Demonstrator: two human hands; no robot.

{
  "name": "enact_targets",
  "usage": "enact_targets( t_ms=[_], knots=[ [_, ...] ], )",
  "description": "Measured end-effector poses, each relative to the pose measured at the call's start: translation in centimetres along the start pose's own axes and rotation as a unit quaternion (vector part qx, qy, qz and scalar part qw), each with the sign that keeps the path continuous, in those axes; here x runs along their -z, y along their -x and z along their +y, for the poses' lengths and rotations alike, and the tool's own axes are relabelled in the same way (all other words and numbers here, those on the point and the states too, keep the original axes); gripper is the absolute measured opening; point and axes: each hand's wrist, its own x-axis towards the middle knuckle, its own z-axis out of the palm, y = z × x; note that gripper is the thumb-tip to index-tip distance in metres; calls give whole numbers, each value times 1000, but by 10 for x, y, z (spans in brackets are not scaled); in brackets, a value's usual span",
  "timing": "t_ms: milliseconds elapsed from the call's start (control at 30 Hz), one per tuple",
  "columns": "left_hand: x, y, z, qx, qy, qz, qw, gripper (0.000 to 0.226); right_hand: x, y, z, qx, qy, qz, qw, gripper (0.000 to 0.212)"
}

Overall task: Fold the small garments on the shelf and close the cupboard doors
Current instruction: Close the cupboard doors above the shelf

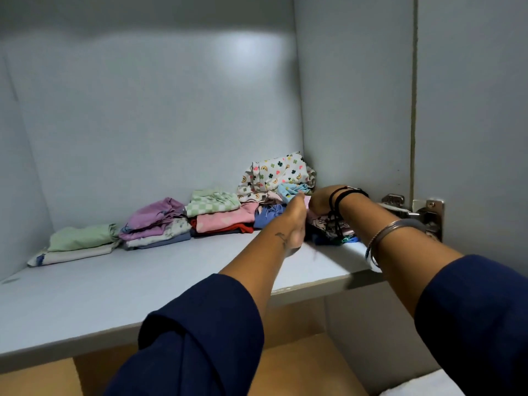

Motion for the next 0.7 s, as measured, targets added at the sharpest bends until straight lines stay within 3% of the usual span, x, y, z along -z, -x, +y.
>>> enact_targets(
  t_ms=[233,267,367,467,567,700],
  knots=[
    [42,4,-13,-51,63,80,993,122,-14,20,15,-28,-134,138,981,43],
    [45,35,-8,-64,55,97,992,118,-13,29,14,-35,-138,172,975,45],
    [53,102,0,-131,7,90,987,77,-6,67,12,-30,-149,328,932,44],
    [61,138,-1,-189,-31,90,977,69,-8,119,9,-1,-172,425,888,37],
    [55,171,-4,-272,-87,95,954,67,-37,170,11,16,-158,400,903,41],
    [28,206,-1,-359,-210,121,901,86,-93,244,19,78,-94,304,945,78]
  ],
)
